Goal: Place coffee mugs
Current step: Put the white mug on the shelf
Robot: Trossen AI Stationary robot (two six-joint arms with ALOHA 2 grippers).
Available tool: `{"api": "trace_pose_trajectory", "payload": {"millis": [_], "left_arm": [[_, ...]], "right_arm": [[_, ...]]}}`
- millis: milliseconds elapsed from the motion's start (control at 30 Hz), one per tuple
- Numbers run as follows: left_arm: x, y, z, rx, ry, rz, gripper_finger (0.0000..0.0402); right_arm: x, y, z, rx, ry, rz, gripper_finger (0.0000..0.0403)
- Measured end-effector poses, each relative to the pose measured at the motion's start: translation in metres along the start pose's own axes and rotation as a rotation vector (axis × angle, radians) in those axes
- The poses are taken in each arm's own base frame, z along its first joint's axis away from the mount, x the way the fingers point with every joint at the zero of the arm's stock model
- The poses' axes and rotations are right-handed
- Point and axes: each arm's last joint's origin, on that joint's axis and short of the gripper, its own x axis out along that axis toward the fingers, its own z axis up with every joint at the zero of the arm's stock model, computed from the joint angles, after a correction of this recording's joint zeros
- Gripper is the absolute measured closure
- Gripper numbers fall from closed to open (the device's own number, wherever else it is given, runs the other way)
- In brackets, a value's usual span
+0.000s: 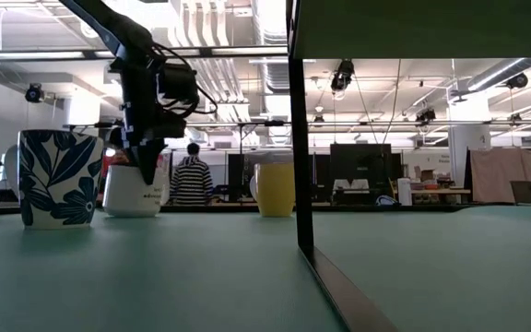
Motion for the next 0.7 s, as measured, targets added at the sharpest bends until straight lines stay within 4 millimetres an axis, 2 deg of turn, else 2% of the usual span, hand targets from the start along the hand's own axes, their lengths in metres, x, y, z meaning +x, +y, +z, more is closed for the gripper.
{"api": "trace_pose_trajectory", "payload": {"millis": [167, 333, 500, 700], "left_arm": [[-0.008, -0.008, 0.005, 0.012, -0.005, -0.077, 0.0395], [-0.039, -0.028, 0.015, 0.029, -0.045, -0.131, 0.0396], [-0.082, -0.072, 0.013, 0.12, -0.09, -0.197, 0.0397], [-0.137, -0.132, -0.008, 0.295, -0.215, -0.329, 0.0398]], "right_arm": [[-0.001, -0.002, -0.001, -0.039, 0.009, -0.008, 0.0273], [-0.001, -0.003, -0.001, -0.098, 0.009, -0.007, 0.0273], [-0.001, -0.003, -0.001, -0.223, 0.014, -0.001, 0.0277], [-0.002, -0.003, -0.002, -0.437, 0.025, 0.027, 0.0276]]}}
